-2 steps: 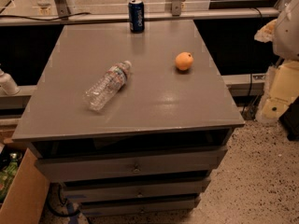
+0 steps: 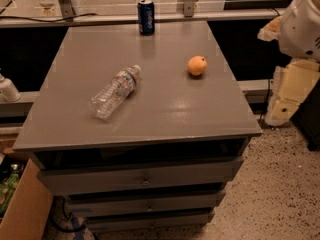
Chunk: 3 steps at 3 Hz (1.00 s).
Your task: Pick water bottle
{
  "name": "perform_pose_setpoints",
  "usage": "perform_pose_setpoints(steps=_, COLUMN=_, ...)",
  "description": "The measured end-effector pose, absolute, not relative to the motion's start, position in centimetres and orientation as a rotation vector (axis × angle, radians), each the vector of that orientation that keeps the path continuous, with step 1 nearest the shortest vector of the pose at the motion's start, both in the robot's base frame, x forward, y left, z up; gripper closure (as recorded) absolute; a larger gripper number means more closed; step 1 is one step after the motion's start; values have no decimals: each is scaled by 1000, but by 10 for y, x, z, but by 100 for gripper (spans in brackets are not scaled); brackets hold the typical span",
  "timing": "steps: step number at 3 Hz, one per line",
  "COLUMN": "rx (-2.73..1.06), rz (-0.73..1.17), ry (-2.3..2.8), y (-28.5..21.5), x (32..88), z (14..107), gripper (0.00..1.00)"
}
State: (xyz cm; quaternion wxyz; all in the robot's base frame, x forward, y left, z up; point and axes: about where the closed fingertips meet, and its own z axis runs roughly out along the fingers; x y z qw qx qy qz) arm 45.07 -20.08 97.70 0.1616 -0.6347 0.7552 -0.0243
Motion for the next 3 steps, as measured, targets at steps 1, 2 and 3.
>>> perform_pose_setpoints(steps=1, rx=-1961, rz=22, ry=2016, y=-163, x=474, z=970, gripper=0)
perform_pose_setpoints(steps=2, rx=-2108, rz=99, ry=1853, y=-123, x=486, z=960, gripper=0)
perform_pose_setpoints(steps=3, rx=-2218, rz=177, ry=1634, y=-78, x=484, z=953, gripper=0)
